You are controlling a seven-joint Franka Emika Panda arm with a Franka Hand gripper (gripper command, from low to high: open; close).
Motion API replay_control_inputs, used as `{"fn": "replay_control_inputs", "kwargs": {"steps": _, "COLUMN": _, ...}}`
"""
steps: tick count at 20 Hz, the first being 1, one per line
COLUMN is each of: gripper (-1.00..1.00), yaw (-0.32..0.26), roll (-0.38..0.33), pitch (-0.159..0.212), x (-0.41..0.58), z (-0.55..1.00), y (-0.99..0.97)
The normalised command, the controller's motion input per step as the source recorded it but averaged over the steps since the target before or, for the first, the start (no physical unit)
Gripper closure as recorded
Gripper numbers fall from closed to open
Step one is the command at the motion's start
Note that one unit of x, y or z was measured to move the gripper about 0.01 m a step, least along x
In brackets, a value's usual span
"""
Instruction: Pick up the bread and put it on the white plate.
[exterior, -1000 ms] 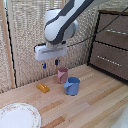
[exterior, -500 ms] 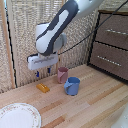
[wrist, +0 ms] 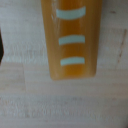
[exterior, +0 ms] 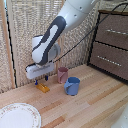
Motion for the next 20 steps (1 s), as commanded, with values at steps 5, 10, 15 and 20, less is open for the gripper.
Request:
{"fn": "replay_control_inputs", "kwargs": {"steps": 5, "gripper": 1.0, "yaw": 0.152, "roll": -0.076, "pitch": 0.048, "x": 0.265, "z": -0.25, "y": 0.01}}
{"fn": "replay_control_inputs", "kwargs": {"steps": 10, "gripper": 1.0, "yaw": 0.053, "roll": -0.024, "pitch": 0.02, "x": 0.036, "z": 0.0, "y": 0.0}}
{"fn": "replay_control_inputs", "kwargs": {"steps": 15, "gripper": 1.0, "yaw": -0.054, "roll": 0.0, "pitch": 0.001, "x": -0.1, "z": 0.32, "y": 0.03}}
{"fn": "replay_control_inputs", "kwargs": {"steps": 20, "gripper": 1.0, "yaw": -0.164, "roll": 0.042, "pitch": -0.002, "x": -0.349, "z": 0.81, "y": 0.07}}
